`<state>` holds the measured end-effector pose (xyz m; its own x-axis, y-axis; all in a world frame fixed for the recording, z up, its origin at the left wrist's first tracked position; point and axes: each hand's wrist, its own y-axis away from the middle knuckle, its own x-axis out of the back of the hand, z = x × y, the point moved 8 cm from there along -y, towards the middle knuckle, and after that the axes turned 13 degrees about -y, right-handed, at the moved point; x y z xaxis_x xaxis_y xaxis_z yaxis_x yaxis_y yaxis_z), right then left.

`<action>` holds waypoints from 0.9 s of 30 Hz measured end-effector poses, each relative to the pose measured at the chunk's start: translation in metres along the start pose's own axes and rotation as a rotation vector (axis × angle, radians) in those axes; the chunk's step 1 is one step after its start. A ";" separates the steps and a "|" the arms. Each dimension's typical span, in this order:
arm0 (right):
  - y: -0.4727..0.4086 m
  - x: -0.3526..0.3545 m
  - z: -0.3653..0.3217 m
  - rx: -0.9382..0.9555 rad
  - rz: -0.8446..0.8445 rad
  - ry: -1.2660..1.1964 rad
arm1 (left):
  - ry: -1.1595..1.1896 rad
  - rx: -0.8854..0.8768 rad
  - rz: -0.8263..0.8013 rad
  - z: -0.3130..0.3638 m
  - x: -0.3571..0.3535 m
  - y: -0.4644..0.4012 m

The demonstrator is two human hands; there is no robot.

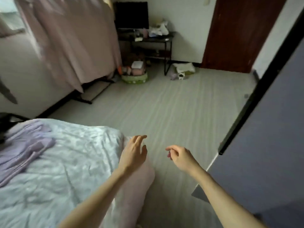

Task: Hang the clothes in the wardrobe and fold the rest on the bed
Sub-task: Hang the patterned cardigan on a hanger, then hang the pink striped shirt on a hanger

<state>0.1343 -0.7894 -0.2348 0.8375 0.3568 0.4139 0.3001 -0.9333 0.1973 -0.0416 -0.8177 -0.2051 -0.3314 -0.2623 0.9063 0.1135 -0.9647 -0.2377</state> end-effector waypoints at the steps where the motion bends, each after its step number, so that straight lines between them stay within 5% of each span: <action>1: -0.009 -0.025 -0.012 0.016 -0.052 0.012 | -0.002 0.076 0.026 -0.028 0.013 0.006; 7: -0.057 -0.210 -0.097 0.129 -0.381 0.025 | -0.076 0.511 0.195 -0.205 0.100 0.076; 14: -0.078 -0.397 -0.173 0.221 -0.685 0.087 | -0.103 0.877 0.209 -0.386 0.160 0.148; 27: -0.203 -0.673 -0.222 0.445 -0.909 0.458 | -0.036 1.296 0.083 -0.643 0.142 0.169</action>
<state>-0.5914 -0.8313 -0.3559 0.0021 0.8113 0.5846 0.9306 -0.2157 0.2959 -0.6715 -1.0331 -0.3415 -0.2569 -0.2998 0.9188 0.9565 -0.2150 0.1972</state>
